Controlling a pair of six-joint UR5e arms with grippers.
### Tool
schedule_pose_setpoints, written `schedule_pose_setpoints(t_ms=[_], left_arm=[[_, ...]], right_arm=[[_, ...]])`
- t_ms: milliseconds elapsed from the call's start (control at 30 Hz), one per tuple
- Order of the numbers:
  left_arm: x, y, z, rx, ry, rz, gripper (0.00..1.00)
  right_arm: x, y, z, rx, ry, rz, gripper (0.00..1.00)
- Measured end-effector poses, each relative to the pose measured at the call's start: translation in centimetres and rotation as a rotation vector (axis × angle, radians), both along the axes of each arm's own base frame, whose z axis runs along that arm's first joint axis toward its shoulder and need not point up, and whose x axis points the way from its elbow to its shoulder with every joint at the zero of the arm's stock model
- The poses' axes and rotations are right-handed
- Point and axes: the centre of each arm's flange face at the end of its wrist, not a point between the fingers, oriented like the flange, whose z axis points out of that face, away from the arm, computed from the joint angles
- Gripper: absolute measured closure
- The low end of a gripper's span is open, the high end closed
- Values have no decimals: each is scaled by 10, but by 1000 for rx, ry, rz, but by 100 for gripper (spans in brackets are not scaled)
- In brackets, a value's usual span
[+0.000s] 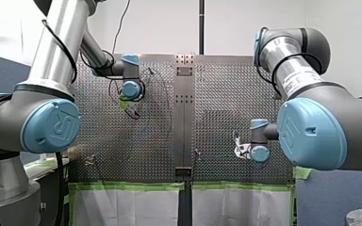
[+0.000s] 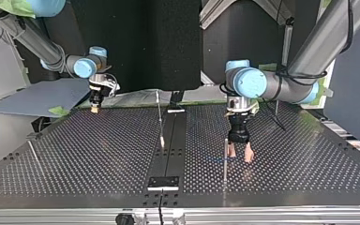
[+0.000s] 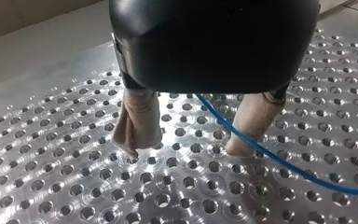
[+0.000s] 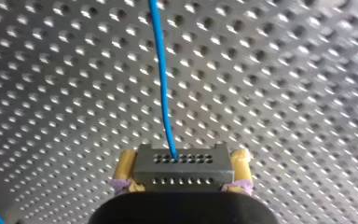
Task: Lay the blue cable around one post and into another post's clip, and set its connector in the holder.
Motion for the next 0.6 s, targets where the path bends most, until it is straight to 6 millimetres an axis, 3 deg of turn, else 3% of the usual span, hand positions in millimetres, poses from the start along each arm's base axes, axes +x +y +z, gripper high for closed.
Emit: schedule_pose_setpoints(t_ms=[467,600], left_arm=[[1,3,0,12,3,12,0],[1,4,0,14,3,16,0]], right_arm=[[5,39,40,34,-63,-13,97],[11,41,61,24,-83,9,97]])
